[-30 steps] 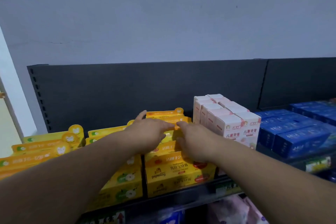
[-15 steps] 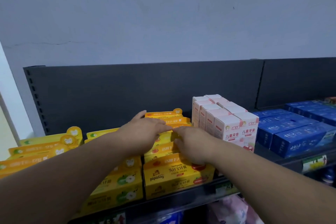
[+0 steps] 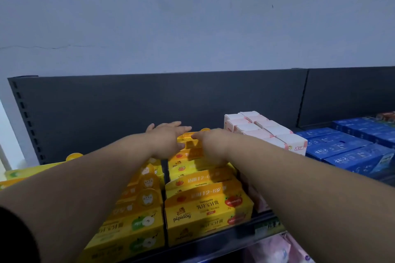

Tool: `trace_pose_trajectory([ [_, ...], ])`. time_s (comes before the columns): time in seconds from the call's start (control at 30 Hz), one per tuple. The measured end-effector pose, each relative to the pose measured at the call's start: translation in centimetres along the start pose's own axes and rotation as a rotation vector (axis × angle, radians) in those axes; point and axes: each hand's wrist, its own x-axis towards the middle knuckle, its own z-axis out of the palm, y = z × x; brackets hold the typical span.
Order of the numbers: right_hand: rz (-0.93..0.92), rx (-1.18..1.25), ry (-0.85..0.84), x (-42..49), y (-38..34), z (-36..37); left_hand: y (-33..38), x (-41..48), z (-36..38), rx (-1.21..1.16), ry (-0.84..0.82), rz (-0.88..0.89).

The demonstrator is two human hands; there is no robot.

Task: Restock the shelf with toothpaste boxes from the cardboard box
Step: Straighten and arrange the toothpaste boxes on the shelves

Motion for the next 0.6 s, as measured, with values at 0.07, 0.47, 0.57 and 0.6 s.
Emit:
trace_pose_trajectory([
  [0.07,-0.008,-0.089,-0.022,1.2,-0.4,-0.5,-0.5,0.5,0.0,0.011,-0.023,-0.004],
  [0.47,-0.060,-0.066,-0.046,3.3,-0.6,-0.9,-1.5,1.3,-0.7,0.101,-0.045,0.137],
  [0.57,-0.084,0.014,-0.035,3.2,-0.3,-1.0,-2.2,1.0,-1.0,0.098,-0.061,0.173],
  [0.6,-0.078,0.063,0.010,3.4,-0.1,-1.0,-2.5,1.1,-0.9,0.070,-0.048,0.171],
])
